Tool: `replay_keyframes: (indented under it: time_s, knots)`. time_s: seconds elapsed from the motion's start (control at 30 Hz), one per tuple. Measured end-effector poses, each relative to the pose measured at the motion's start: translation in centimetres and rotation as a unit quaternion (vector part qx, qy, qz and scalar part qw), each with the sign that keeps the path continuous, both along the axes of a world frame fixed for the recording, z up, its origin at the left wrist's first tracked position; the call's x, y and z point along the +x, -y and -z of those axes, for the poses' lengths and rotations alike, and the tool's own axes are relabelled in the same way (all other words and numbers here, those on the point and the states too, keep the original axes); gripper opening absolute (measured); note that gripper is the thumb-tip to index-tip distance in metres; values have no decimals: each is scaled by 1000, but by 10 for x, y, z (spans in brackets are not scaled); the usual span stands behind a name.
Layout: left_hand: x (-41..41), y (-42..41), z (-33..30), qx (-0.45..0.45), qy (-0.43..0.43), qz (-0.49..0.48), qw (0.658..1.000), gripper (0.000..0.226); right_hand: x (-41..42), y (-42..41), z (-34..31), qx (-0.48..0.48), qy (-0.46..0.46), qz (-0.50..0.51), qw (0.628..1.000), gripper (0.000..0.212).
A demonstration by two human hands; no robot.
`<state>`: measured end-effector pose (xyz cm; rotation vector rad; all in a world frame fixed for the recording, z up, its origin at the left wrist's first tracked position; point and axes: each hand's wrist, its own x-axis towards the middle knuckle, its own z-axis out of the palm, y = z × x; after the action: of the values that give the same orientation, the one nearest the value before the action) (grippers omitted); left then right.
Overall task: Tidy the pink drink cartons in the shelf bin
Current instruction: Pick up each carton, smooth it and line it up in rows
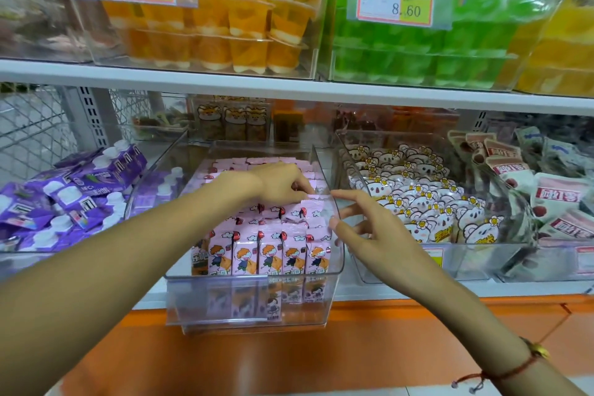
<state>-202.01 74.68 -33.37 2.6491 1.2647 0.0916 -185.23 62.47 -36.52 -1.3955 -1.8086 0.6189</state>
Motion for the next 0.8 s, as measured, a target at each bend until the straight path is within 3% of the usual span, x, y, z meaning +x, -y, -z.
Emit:
replay_keyframes:
  time_s: [0.07,0.23,0.43,0.53,0.6,0.7,0.8]
  knots:
    - [-3,2,-3,-16,7,6,1000,35,0,1,0,-3,9,-4,1000,34]
    - [-7,15,1,82,138,-23,987,27,0,4,-1,-4,32,-8,999,39]
    - [-1,26,10,115,71,-35,990,26,0,3,-1,3,38,5,999,40]
    - [-1,31,8,99,176,-60,977,19,0,2,-1,4,36,7,999,37]
    - [-3,38,2,69,286,-79,952,17,0,1,-3,10,35,18,999,31]
    - [-8,57,-9,0,474,-101,875,11,-2,-1,-9,66,26,66,995,25]
    - [-19,81,-13,22,575,-114,810,7,-11,1,-19,153,-30,94,983,17]
